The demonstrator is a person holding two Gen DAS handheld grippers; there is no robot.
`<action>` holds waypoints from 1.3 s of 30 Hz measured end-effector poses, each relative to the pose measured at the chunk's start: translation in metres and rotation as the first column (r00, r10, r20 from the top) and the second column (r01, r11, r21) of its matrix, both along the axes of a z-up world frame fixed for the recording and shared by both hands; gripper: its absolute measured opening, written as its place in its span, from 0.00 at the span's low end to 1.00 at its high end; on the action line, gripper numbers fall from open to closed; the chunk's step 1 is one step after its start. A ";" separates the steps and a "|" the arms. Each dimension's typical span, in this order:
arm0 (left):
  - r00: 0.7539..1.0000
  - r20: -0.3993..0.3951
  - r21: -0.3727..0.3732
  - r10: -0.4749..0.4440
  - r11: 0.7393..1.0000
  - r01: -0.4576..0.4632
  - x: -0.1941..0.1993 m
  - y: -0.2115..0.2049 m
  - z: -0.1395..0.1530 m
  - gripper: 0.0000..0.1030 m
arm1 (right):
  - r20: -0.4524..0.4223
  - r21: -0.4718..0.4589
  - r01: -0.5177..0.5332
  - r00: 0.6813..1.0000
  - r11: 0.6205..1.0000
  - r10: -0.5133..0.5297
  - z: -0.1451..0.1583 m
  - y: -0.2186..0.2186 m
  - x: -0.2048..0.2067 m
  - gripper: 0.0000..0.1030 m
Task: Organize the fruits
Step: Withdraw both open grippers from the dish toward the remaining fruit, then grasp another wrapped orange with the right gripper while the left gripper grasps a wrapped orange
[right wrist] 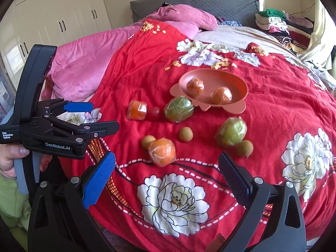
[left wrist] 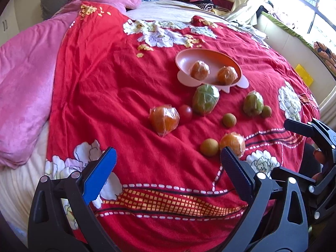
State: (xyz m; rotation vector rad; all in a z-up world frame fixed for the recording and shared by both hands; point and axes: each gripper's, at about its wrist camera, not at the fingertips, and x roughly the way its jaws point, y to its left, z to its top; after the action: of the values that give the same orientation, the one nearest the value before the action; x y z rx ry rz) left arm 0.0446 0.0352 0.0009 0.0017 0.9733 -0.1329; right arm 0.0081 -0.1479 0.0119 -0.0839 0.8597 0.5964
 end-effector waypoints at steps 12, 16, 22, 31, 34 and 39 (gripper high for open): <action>0.999 -0.035 -0.028 -0.023 0.999 0.022 0.015 0.002 -0.015 0.83 | -0.051 -0.021 0.004 0.999 1.000 -0.005 -0.030 0.008 0.013 0.91; 0.998 -0.053 -0.030 -0.040 0.999 0.038 0.026 0.001 -0.019 0.73 | -0.074 -0.029 -0.016 0.997 0.999 0.014 -0.038 0.013 0.017 0.76; 0.996 -0.070 -0.037 -0.056 0.998 0.053 0.042 0.001 -0.024 0.58 | -0.091 -0.022 -0.047 0.995 0.999 0.045 -0.045 0.019 0.024 0.54; 0.991 -0.112 -0.046 -0.076 0.996 0.072 0.066 0.007 -0.035 0.42 | -0.108 -0.007 -0.085 0.991 0.996 0.083 -0.054 0.028 0.036 0.42; 0.989 -0.120 -0.061 -0.083 0.995 0.076 0.069 0.010 -0.038 0.41 | -0.104 -0.001 -0.095 0.990 0.995 0.094 -0.057 0.030 0.037 0.39; 0.987 -0.132 -0.081 -0.093 0.993 0.082 0.074 0.012 -0.044 0.40 | -0.112 0.033 -0.080 0.990 0.996 0.083 -0.056 0.023 0.038 0.37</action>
State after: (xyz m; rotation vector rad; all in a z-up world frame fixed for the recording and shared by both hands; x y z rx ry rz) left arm 0.1189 0.0468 -0.0434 -0.0344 1.1042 -0.2535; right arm 0.0459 -0.1249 -0.0444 -0.0597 0.9608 0.6952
